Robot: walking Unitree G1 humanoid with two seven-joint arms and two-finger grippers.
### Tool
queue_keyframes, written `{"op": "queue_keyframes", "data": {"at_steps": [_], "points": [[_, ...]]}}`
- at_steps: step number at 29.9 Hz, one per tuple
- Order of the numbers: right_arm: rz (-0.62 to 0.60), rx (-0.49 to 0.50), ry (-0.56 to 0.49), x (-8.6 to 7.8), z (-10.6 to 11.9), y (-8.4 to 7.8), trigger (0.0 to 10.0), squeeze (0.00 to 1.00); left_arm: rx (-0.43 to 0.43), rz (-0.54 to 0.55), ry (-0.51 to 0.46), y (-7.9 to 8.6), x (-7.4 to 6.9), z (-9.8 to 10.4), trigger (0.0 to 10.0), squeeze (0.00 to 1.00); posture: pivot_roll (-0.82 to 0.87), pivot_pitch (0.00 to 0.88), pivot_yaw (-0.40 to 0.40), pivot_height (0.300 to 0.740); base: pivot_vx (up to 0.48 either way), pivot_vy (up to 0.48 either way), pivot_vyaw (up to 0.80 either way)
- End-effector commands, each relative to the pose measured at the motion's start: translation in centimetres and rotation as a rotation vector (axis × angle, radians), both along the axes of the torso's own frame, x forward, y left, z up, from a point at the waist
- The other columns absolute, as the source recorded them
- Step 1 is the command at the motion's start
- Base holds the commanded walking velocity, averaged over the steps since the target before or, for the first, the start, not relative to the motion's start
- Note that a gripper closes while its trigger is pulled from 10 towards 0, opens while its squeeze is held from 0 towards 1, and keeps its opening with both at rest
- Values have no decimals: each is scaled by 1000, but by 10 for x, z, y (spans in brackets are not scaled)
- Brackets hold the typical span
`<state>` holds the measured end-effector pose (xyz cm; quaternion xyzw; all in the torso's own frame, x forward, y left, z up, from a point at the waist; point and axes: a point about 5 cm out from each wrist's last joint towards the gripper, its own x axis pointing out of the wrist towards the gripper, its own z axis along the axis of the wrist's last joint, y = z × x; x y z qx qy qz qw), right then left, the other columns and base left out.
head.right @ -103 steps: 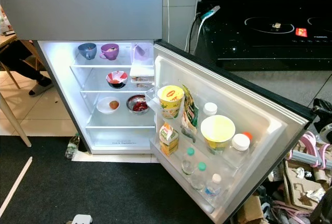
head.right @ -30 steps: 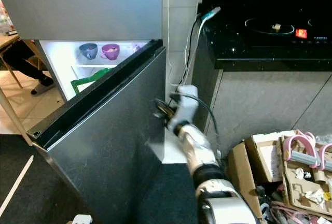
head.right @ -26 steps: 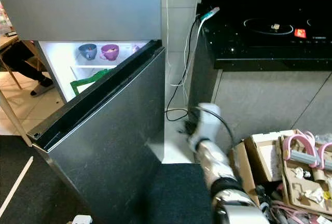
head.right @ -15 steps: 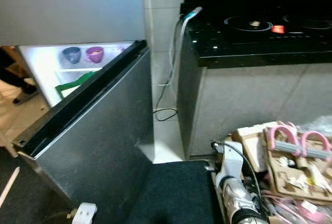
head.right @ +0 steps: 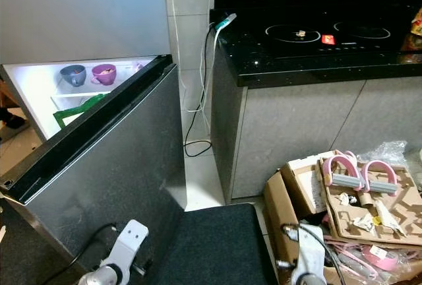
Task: Restocking fridge
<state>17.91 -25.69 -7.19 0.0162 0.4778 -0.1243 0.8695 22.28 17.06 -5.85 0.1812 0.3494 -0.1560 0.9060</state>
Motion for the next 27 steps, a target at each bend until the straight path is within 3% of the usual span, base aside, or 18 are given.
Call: {"op": "queue_keyframes", "data": {"at_steps": [1, 6, 7, 8, 9, 12, 13, 14, 15, 17, 18, 19, 22, 27], "points": [[-11, -8, 1, 0, 1, -3, 10000, 0, 48, 18, -42, 11, 8, 6, 10000, 0, -60, 0, 16, 740, 0, 0, 0], [-21, -10, 4, -3, 1, -7, 10000, 0, 240, 185, -158, 76, 23, 31, 10000, 0, -63, 0, 22, 740, 0, 0, 0], [-21, -10, 4, -3, 1, -7, 10000, 0, 240, 185, -158, 76, 23, 31, 10000, 0, -63, 0, 22, 740, 0, 0, 0], [-19, -13, 5, -3, 1, -7, 10000, 0, 286, 246, -180, 98, 24, 40, 10000, 0, -63, 0, 22, 740, 0, 0, 0], [-19, -13, 5, -3, 1, -7, 10000, 0, 286, 246, -180, 98, 24, 40, 10000, 0, -63, 0, 22, 740, 0, 0, 0], [-16, -18, 6, -3, 1, -8, 10000, 0, 421, 406, -236, 160, 20, 70, 10000, 0, -58, 0, 23, 740, 0, 0, 0], [-16, -18, 6, -3, 1, -8, 10000, 0, 421, 406, -236, 160, 20, 70, 10000, 0, -58, 0, 23, 740, 0, 0, 0], [-16, -18, 5, -3, 1, -8, 10000, 0, 466, 456, -251, 178, 16, 80, 10000, 0, -58, 0, 23, 740, 0, 0, 0], [-16, -18, 5, -3, 1, -8, 10000, 0, 466, 456, -251, 178, 16, 80, 10000, 0, -58, 0, 23, 740, 0, 0, 0], [-16, -16, 0, -2, 2, -7, 10000, 0, 560, 567, -278, 211, 8, 100, 10000, 0, -56, 0, 23, 740, 0, 0, 0], [-16, -16, 0, -2, 2, -7, 10000, 0, 560, 567, -278, 211, 8, 100, 10000, 0, -56, 0, 23, 740, 0, 0, 0], [-16, -15, -1, -1, 2, -7, 10000, 0, 597, 620, -300, 224, 4, 110, 10000, 0, -56, 0, 26, 740, 0, 0, 0], [-19, -10, -8, -1, 2, -6, 10000, 0, 616, 629, -345, 227, 8, 117, 10000, 0, -56, 0, 33, 740, 0, 0, 0], [0, 25, -29, 1, 1, -1, 10000, 0, 464, 505, -255, 176, 8, 72, 10000, 0, -54, 0, 27, 740, 0, 0, 0]]}}
